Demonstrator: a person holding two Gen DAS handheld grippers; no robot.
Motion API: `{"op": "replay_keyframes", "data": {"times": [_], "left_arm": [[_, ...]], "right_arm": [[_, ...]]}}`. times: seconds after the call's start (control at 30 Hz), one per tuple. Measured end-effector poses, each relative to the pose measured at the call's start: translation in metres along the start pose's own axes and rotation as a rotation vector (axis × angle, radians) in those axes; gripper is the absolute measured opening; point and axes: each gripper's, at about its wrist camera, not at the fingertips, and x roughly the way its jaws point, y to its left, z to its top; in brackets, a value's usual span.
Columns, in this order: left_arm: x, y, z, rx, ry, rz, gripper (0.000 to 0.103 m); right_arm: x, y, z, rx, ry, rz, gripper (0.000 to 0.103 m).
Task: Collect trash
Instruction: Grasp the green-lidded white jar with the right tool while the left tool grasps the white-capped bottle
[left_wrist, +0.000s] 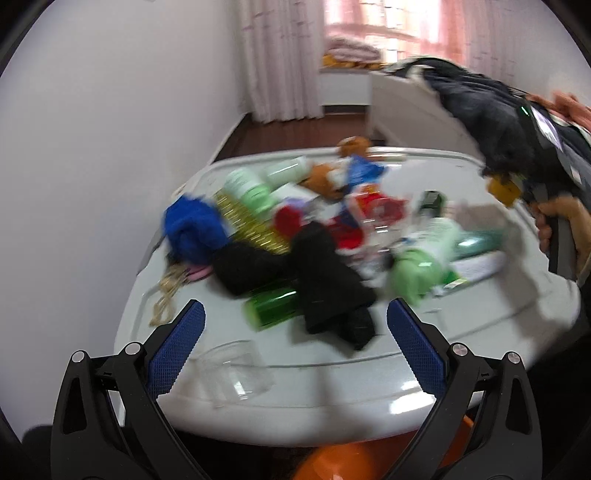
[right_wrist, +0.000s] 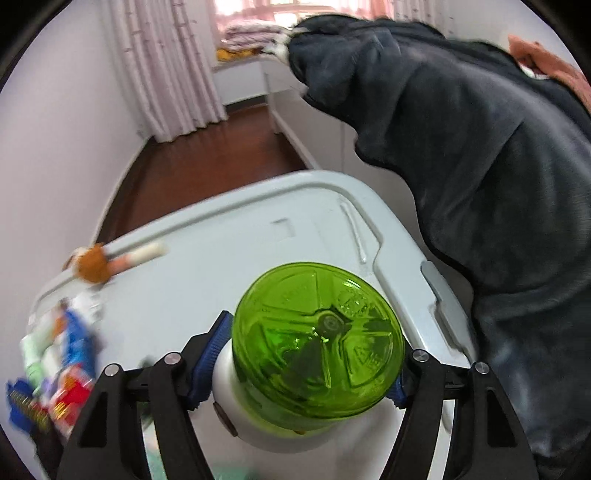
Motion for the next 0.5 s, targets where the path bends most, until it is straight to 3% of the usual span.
{"op": "replay_keyframes", "data": {"times": [0.13,0.27,0.33,0.5], "left_arm": [[-0.006,-0.046,0.017,0.122,-0.055,-0.111,0.096],[0.028,-0.077,0.038,0.132,-0.012,-0.212,0.096],[0.047,-0.088,0.046,0.142,0.014,-0.256,0.096],[0.085,-0.108,0.046,0.247,0.040,-0.281,0.096]], "right_arm": [[-0.067,-0.001,-0.013,-0.045,-0.049,0.087,0.069],[-0.102,-0.013,-0.026,-0.052,-0.078,0.106,0.069],[-0.108,-0.018,-0.031,-0.057,-0.088,0.103,0.069],[-0.103,-0.028,-0.034,-0.045,-0.084,0.121,0.069]]}}
